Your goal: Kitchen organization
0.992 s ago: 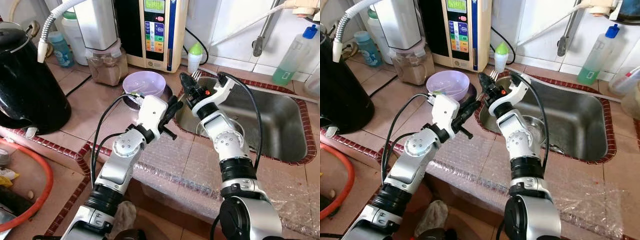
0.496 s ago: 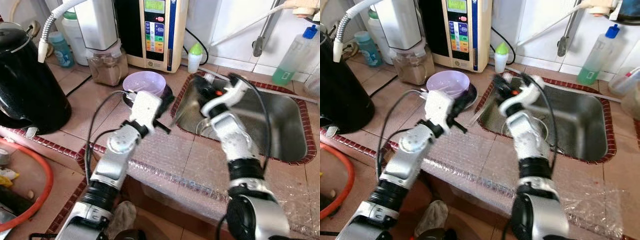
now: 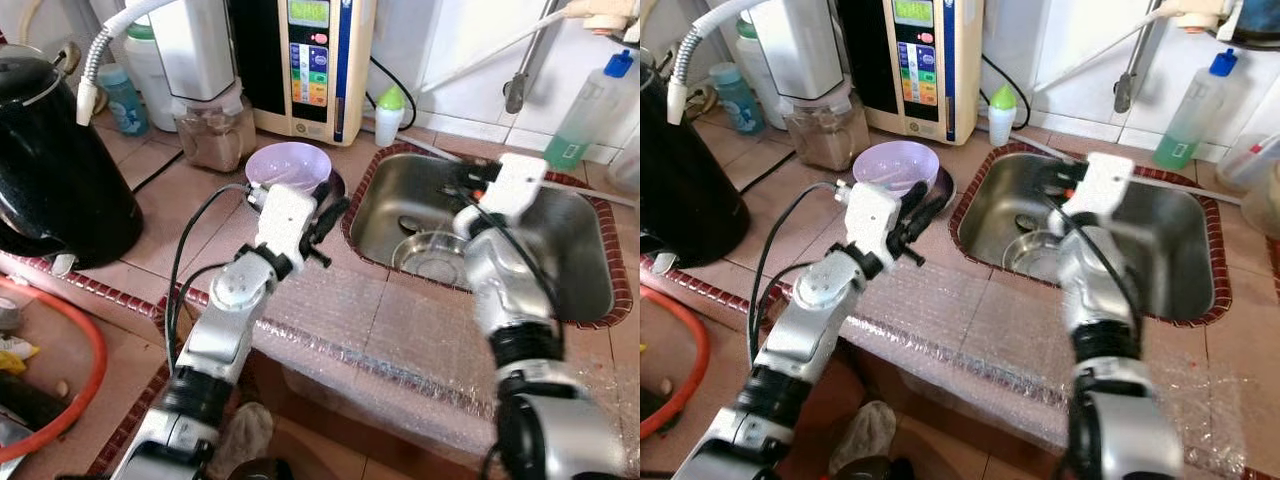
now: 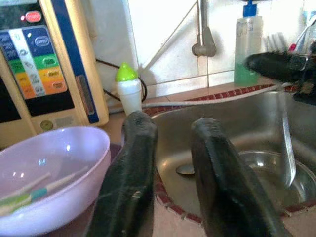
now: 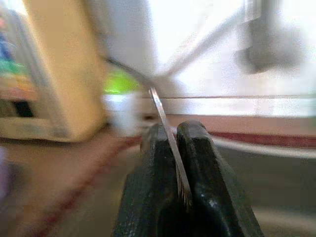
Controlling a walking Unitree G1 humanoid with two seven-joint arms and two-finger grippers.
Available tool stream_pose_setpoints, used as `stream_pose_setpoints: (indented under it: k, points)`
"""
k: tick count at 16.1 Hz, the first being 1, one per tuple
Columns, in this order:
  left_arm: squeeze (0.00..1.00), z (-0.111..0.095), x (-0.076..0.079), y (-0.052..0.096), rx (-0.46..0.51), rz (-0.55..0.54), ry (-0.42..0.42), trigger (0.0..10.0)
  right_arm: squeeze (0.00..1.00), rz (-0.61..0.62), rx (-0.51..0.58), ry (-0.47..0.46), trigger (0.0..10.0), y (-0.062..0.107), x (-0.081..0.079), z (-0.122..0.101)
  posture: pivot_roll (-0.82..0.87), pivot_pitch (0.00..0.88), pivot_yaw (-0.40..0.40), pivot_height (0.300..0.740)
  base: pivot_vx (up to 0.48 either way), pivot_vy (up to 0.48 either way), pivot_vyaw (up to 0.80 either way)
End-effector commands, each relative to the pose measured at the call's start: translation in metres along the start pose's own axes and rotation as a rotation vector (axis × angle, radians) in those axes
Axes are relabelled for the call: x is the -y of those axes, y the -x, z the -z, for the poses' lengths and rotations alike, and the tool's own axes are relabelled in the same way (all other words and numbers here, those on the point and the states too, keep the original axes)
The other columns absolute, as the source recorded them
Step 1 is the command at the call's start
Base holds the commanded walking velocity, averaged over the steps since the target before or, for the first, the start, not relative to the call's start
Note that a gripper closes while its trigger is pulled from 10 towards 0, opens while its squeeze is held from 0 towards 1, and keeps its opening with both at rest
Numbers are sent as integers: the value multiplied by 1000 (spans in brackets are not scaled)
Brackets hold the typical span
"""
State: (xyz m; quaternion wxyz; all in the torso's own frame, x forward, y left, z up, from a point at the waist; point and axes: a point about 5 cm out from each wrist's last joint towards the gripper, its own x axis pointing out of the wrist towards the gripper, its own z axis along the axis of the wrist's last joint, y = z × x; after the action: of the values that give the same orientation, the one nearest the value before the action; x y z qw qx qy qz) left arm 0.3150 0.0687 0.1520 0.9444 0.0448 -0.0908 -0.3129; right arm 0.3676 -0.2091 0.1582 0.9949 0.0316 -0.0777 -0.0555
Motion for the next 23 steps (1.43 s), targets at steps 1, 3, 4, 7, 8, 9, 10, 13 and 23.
stream_pose_setpoints:
  k: [1, 3, 4, 7, 8, 9, 10, 13, 23]
  points:
    - [1000, 0, -8, 5, -7, -38, -16, 10000, 0, 28, 48, 88, 0, -4, 0, -8, -18, 0, 46, 740, 0, 0, 0]
    - [1000, 2, -18, 11, -21, -99, -42, 10000, 0, 14, 29, 251, 0, -1, 0, 3, -11, 0, 41, 740, 0, 0, 0]
    - [1000, 3, -22, 13, -28, -120, -61, 10000, 0, 11, -3, 228, 0, 1, 0, 10, -9, 0, 39, 740, 0, 0, 0]
    - [1000, 6, -32, 16, -54, -180, -90, 10000, 1000, 68, -156, 118, 10000, 9, 9, 38, -7, 0, 38, 740, 0, 0, 0]
    - [1000, 6, -38, 17, -58, -217, -99, 10000, 1000, 91, -170, 100, 10000, 12, 13, 42, -7, 0, 38, 740, 0, 0, 0]
    - [1000, 6, -41, 17, -63, -234, -107, 10000, 1000, 96, -178, 94, 10000, 13, 15, 44, -7, 0, 38, 740, 0, 0, 0]
    - [1000, 7, -49, 17, -73, -270, -122, 10000, 1000, 107, -197, 78, 10000, 15, 18, 49, -19, 0, 45, 740, 0, 0, 0]
    - [1000, 9, -64, 17, -102, -334, -136, 10000, 1000, 122, -223, 28, 10000, 20, 22, 55, -32, 0, 51, 740, 0, 0, 0]
    - [451, 21, -85, 1, -143, -418, -58, 10000, 1000, -138, -232, -53, 10000, 52, -16, 75, -70, 0, 71, 740, 0, 0, 0]
